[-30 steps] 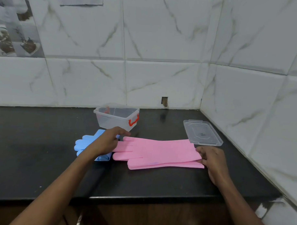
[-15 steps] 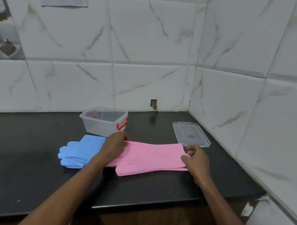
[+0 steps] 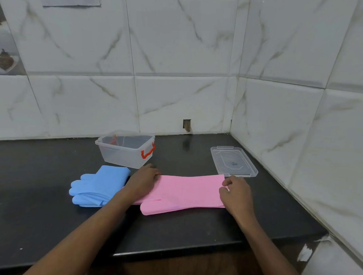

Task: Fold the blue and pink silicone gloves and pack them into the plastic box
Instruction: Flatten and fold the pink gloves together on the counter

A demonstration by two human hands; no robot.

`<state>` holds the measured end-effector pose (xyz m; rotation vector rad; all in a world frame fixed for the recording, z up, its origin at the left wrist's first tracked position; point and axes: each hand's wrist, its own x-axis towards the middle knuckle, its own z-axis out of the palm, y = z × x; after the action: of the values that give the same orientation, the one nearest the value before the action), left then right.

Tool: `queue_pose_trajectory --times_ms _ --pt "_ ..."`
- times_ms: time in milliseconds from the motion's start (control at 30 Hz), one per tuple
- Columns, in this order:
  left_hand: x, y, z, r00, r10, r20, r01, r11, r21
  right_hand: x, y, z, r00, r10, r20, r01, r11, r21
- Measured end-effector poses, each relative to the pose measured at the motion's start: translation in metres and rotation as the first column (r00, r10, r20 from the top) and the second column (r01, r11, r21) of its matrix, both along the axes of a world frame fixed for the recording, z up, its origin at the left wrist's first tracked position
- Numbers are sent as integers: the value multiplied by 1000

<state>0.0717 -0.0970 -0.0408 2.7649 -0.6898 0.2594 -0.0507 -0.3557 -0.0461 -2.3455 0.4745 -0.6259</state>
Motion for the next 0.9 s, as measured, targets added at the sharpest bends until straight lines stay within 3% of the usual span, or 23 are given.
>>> queue_pose_trajectory --times_ms 167,300,400,467,567,733,900 --pt "1 -5 1 995 92 -49 -84 986 141 -12 15 -4 985 -141 -102 102 944 -314" --pt "-3 -5 6 993 119 -20 -110 959 261 -18 18 -5 952 -250 -178 174 918 -357" --pt "-13 -11 13 994 -52 99 25 966 258 -24 23 -9 910 -331 -248 225 899 -377" --pt "-25 -18 13 971 -238 13 229 946 228 -26 28 -9 874 -369 -317 228 887 -402" --pt "-40 -25 -2 927 -330 -180 367 898 242 -22 30 -2 870 -327 -369 219 927 -305" --pt "-38 -26 -8 921 -322 -220 379 872 310 -19 25 10 914 -183 -362 152 982 -111" --pt "-42 -28 -8 921 -323 -216 381 861 337 -18 42 14 995 -102 -11 102 972 212"
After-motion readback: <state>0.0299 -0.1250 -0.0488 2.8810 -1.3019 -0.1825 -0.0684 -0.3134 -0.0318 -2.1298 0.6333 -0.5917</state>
